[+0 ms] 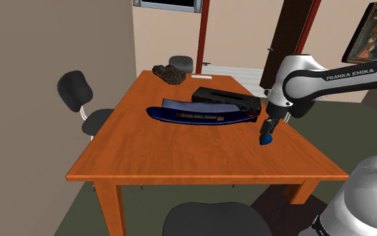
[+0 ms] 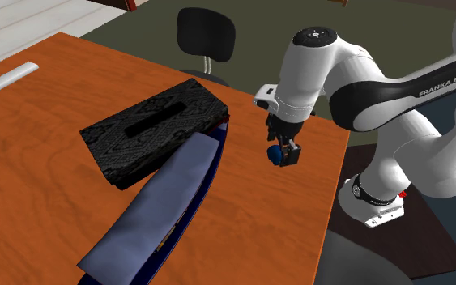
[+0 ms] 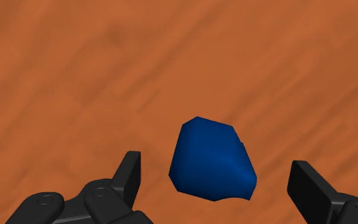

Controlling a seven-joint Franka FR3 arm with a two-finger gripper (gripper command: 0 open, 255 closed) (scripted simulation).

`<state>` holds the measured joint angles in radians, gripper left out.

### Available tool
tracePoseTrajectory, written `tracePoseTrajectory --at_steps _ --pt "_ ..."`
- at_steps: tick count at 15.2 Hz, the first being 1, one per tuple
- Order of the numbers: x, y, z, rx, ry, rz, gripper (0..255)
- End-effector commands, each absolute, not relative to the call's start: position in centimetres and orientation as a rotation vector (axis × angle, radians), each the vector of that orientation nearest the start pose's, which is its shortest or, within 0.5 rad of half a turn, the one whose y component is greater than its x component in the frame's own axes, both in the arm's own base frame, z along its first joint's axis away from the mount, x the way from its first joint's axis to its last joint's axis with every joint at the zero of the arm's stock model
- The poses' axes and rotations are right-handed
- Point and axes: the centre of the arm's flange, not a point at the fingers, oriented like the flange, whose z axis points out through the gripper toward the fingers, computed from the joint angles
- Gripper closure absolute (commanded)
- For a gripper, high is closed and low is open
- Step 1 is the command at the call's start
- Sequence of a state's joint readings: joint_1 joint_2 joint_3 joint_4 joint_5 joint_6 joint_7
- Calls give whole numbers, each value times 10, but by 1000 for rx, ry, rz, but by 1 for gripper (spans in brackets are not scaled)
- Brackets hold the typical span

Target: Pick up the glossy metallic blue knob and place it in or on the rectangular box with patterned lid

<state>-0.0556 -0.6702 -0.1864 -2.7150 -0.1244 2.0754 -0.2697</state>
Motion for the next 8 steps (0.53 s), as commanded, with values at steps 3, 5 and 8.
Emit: tracePoseTrajectory --at_steps 3,5,8 --pt "330 -85 419 -3136 -196 -42 0" --pt "330 -85 419 -3136 -196 -42 0" --pt "330 -85 419 -3136 -196 -42 255"
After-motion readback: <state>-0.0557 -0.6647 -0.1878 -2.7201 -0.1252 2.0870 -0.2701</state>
